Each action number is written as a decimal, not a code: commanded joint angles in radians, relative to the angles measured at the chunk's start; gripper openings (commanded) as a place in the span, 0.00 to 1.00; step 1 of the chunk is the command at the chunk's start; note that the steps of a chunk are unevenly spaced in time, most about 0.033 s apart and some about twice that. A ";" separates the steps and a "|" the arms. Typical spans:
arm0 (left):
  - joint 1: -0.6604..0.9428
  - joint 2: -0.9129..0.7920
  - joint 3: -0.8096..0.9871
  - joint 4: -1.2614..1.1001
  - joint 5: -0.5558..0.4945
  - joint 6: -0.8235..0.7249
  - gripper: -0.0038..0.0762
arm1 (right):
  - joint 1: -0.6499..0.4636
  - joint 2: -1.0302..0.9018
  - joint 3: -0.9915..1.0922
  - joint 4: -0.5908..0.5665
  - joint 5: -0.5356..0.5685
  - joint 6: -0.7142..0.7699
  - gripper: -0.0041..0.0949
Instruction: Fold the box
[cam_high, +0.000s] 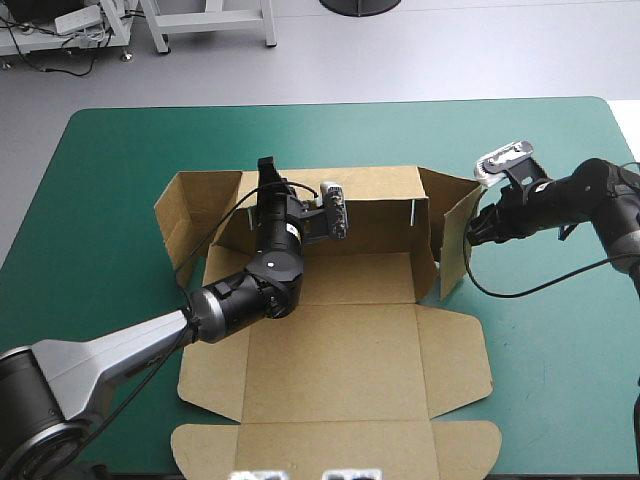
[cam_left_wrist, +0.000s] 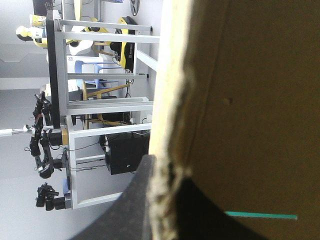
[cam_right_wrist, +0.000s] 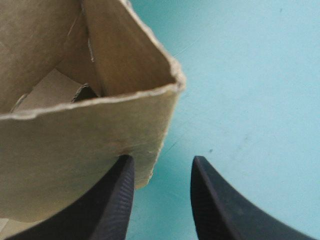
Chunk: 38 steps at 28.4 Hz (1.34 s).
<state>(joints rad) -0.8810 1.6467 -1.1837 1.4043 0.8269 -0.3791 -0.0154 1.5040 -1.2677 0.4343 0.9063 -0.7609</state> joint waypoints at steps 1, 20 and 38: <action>0.001 -0.032 -0.016 -0.006 0.037 -0.021 0.04 | 0.001 -0.038 -0.023 -0.009 -0.101 0.000 0.41; 0.001 -0.032 -0.016 -0.004 0.047 -0.021 0.04 | -0.001 -0.034 -0.023 -0.178 -0.307 0.264 0.40; 0.001 -0.032 -0.016 0.000 0.047 -0.021 0.04 | 0.000 0.069 -0.023 0.129 0.000 0.212 0.40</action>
<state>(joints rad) -0.8810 1.6467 -1.1837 1.4074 0.8307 -0.3791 -0.0154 1.6130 -1.2677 0.4786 0.8809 -0.5107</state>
